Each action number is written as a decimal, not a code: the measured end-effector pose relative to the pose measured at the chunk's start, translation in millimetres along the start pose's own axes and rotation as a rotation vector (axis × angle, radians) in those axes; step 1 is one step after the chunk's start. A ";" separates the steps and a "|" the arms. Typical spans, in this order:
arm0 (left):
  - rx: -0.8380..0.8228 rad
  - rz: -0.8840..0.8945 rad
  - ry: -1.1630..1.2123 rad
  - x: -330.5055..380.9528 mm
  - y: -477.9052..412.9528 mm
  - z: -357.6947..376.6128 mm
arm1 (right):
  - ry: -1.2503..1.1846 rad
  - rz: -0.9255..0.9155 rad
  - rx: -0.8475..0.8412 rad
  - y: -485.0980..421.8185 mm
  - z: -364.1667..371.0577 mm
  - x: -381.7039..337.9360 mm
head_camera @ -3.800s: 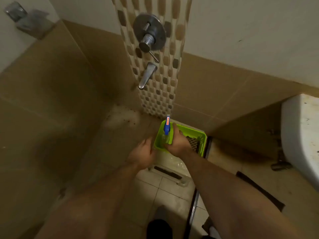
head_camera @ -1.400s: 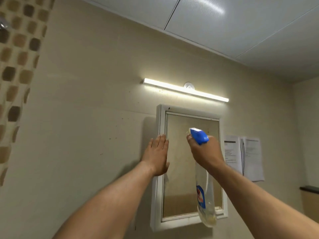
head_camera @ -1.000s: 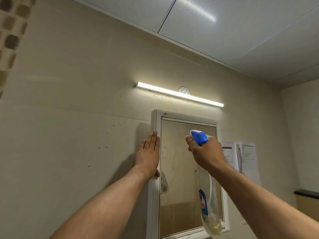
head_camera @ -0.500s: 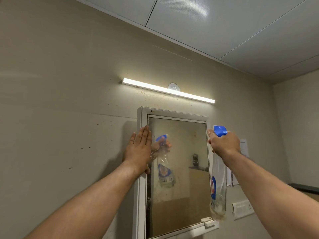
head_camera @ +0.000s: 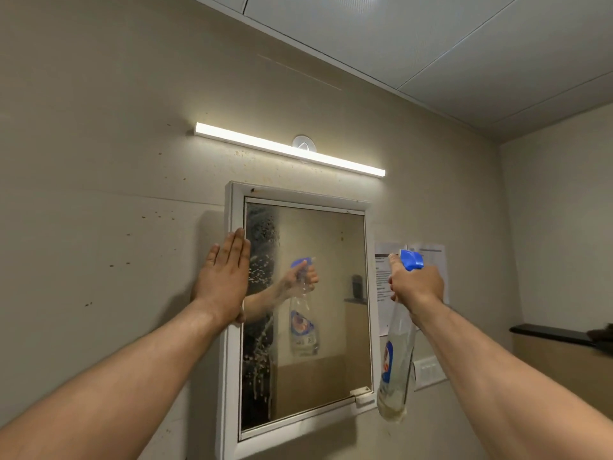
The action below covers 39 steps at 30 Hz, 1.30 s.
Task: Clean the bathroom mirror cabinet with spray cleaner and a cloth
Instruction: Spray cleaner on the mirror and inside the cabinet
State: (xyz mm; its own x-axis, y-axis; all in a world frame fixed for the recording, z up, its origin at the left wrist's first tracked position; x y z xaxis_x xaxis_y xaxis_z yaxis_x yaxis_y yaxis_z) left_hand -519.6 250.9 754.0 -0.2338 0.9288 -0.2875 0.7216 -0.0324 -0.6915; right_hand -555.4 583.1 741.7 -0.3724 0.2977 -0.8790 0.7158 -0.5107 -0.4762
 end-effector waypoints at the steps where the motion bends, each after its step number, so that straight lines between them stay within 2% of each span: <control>1: -0.007 -0.003 0.014 1.8 4.1 3.6 | 0.000 0.008 -0.030 4.7 4.2 6.6; 5: 0.001 0.000 0.078 5.3 21.9 23.2 | 0.049 0.001 -0.139 37.9 19.4 32.5; 12: -0.013 0.039 0.116 12.6 60.3 73.2 | 0.062 -0.300 -0.441 143.9 53.2 41.6; 20: -0.059 0.016 0.038 28.2 97.6 107.3 | 0.033 -0.172 -0.547 204.4 68.6 88.4; 29: -0.136 -0.036 0.029 54.1 138.0 139.7 | 0.077 -0.127 -0.563 230.4 63.5 146.6; 36: -0.171 -0.035 -0.017 62.0 150.9 153.8 | 0.055 -0.021 -0.457 208.2 40.2 173.1; 39: -0.163 -0.038 -0.031 62.0 150.7 153.6 | 0.041 0.077 -0.337 189.6 22.2 188.8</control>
State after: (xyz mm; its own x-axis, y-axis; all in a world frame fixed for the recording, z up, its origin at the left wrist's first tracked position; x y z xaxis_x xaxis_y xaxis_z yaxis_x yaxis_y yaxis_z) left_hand -525.4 246.9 530.2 -0.2810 0.9162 -0.2857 0.8074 0.0648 -0.5864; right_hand -503.1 524.6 484.9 -0.2909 0.3046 -0.9070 0.8980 -0.2402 -0.3687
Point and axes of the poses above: each hand's wrist, its own y-axis away from the middle knuckle, its own z-axis out of the palm, x = y × z, the point moved 3 cm from there along -y, towards the middle knuckle, and after that the axes turned 5 degrees about y, right-handed, at the moved point
